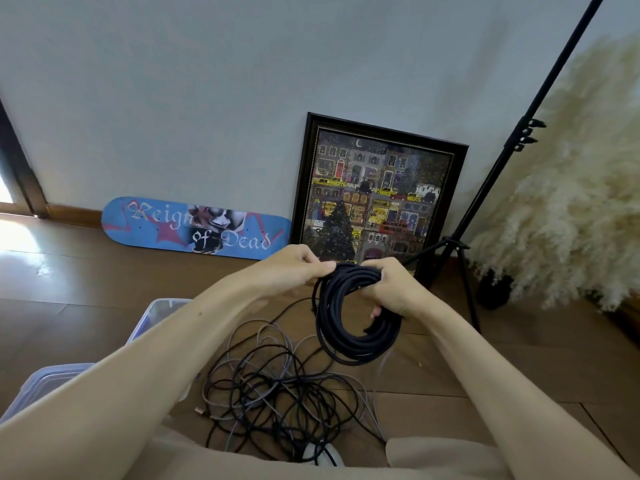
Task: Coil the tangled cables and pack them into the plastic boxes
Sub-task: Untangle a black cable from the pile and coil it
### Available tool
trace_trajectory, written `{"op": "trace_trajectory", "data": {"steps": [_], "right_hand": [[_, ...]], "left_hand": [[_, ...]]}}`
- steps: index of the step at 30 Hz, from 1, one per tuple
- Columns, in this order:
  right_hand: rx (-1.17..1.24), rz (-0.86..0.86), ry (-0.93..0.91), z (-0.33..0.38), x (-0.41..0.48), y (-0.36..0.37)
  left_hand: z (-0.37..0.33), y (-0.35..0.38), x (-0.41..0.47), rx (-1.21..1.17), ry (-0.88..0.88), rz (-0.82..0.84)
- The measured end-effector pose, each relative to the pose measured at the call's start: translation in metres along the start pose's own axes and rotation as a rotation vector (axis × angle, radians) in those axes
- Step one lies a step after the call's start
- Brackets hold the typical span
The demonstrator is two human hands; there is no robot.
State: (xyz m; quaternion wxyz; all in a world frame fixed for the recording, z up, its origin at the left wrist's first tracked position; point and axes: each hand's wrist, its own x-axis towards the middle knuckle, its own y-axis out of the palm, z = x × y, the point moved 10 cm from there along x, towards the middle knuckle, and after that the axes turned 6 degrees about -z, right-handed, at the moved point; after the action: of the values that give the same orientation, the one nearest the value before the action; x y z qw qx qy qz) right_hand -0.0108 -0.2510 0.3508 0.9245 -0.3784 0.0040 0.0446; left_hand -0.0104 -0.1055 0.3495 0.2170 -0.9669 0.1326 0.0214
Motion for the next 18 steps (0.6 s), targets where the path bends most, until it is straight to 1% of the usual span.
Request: {"op": "trace_trajectory", "data": {"steps": [2,5,7,9,12,16,18], "right_hand": [[0.031,0.011,-0.010,0.005,0.002,0.005],[0.045,0.030,-0.023,0.014,0.007,0.024],[0.036,0.020,-0.019,0.019,0.018,0.045],[0.010,0.013,-0.009,0.023,0.035,0.074],[-0.034,0.067,-0.031,0.034,0.059,0.136],[0.022,0.322,-0.072,0.060,0.073,0.251],[0.030,0.429,-0.102,0.071,0.072,0.312]], "left_hand": [[0.004,0.002,0.001,-0.019,-0.012,0.056],[0.022,0.001,-0.001,-0.076,-0.093,0.148],[0.035,-0.008,0.000,0.005,-0.068,0.166],[0.053,-0.026,0.000,0.062,-0.048,0.133],[0.104,-0.060,-0.005,0.023,-0.125,0.063],[0.199,-0.111,-0.032,-0.071,-0.260,-0.053],[0.250,-0.134,-0.056,-0.147,-0.338,-0.144]]}}
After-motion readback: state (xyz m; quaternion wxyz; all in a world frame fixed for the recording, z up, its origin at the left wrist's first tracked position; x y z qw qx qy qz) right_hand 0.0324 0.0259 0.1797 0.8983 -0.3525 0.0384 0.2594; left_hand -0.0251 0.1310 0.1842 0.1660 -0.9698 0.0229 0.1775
